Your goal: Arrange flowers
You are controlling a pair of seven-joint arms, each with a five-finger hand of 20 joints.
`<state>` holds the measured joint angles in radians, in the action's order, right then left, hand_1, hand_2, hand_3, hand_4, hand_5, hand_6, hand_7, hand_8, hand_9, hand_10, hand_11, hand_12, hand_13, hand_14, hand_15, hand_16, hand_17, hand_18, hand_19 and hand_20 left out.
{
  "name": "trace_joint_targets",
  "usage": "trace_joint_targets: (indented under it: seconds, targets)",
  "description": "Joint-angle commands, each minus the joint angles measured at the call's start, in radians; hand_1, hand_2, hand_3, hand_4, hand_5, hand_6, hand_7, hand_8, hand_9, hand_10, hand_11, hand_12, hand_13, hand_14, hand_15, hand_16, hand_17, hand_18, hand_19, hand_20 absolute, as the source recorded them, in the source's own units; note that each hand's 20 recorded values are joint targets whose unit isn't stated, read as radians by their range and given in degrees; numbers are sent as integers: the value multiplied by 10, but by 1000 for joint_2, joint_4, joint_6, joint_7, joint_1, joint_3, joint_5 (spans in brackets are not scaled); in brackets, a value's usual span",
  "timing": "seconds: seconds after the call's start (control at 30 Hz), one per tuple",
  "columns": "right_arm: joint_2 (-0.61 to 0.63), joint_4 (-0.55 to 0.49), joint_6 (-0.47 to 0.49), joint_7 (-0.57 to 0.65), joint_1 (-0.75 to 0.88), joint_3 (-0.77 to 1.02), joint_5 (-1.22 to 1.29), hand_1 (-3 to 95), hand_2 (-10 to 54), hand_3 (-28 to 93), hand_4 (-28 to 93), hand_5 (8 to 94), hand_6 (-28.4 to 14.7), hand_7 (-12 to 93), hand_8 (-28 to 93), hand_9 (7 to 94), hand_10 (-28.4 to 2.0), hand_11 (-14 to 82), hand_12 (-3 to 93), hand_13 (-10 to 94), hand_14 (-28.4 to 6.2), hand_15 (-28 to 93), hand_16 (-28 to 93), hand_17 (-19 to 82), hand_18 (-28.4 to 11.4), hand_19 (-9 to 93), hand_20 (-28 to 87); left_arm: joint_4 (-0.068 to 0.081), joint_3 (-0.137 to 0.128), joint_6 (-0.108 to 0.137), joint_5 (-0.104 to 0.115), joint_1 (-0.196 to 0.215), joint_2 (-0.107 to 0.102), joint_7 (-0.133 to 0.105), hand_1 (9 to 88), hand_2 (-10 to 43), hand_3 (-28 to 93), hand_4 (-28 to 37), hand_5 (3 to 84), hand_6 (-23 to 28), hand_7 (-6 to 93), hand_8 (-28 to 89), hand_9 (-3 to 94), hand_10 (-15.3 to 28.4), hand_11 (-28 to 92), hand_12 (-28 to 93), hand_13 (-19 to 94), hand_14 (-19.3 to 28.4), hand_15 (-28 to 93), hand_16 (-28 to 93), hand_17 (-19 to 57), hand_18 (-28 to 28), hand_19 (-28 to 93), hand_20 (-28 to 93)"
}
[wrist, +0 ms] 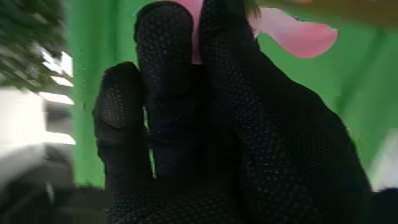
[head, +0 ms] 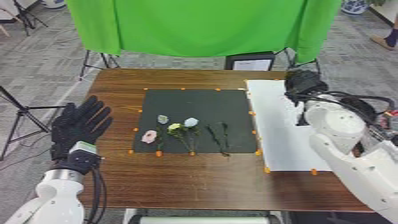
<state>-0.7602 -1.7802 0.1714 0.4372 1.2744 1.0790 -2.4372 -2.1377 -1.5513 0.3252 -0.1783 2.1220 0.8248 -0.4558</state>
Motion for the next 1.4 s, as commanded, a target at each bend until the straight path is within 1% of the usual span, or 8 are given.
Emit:
trace_joint_targets:
  seconds: [0.03,0.23,0.3,0.37,0.77,0.93,1.07,1.4]
  targets:
    - [-216,-32,-42,0,-90,-131,-27,637,-95,662,-283,762,24,330,16,876,-68,91,432,778,-44,310,485,383,-200,772,390,4,21,-16,-17,-14,10,20,250,140,732,-283,472,105,114,-71,386,160,191,123,261,169,359,-60,-65,161,368,104]
    - [-303,-3,57,-5,-92,-200,-39,625,-95,664,-283,764,19,310,15,875,-73,89,424,776,-45,320,474,382,-207,783,396,15,44,-21,-24,-48,15,36,250,140,731,-283,472,105,114,-71,386,160,190,124,260,169,361,-59,-66,161,369,104]
    - [-321,-11,153,18,-89,-202,-26,624,-95,664,-283,764,19,309,16,875,-73,89,423,775,-45,321,473,382,-207,783,396,16,34,-39,-40,-45,17,54,250,140,731,-283,472,105,114,-71,385,160,190,124,260,169,362,-59,-66,161,369,104]
    - [-327,-9,162,15,-82,-212,-20,624,-95,656,-283,757,16,298,17,869,-72,88,419,771,-46,325,472,382,-208,786,395,16,26,-38,-53,-40,18,64,251,140,730,-283,468,104,114,-71,381,159,189,124,256,167,358,-60,-67,162,369,104]
    - [-350,-8,225,-11,-73,-236,-39,619,-95,648,-283,741,11,276,12,852,-73,81,406,755,-48,330,458,373,-213,791,393,15,23,-27,-43,-33,24,66,249,138,729,-283,462,104,114,-70,370,158,182,125,255,166,353,-56,-68,162,366,104]
    - [-345,-9,248,-10,-71,-241,-42,620,-95,649,-283,698,7,262,-8,755,-85,80,291,724,-47,312,436,361,-211,785,376,15,19,-33,-40,-31,22,63,251,139,726,-283,483,110,132,-67,403,168,219,142,268,169,366,-53,-67,162,367,104]
    - [-341,-8,271,-3,-73,-242,-36,620,-95,652,-283,680,7,252,-13,698,-110,139,203,715,-45,319,432,355,-211,783,375,12,16,-29,-14,-26,20,53,251,139,725,-283,484,110,134,-69,403,168,222,143,268,169,368,-56,-67,162,368,105]
    - [-354,-59,472,5,-71,-182,9,570,-95,690,-283,596,-5,203,-136,555,-144,90,142,650,-71,373,380,326,-216,766,362,13,13,-33,-16,-25,19,52,252,139,726,-283,478,109,131,-70,394,165,216,139,264,169,365,-58,-67,163,369,103]
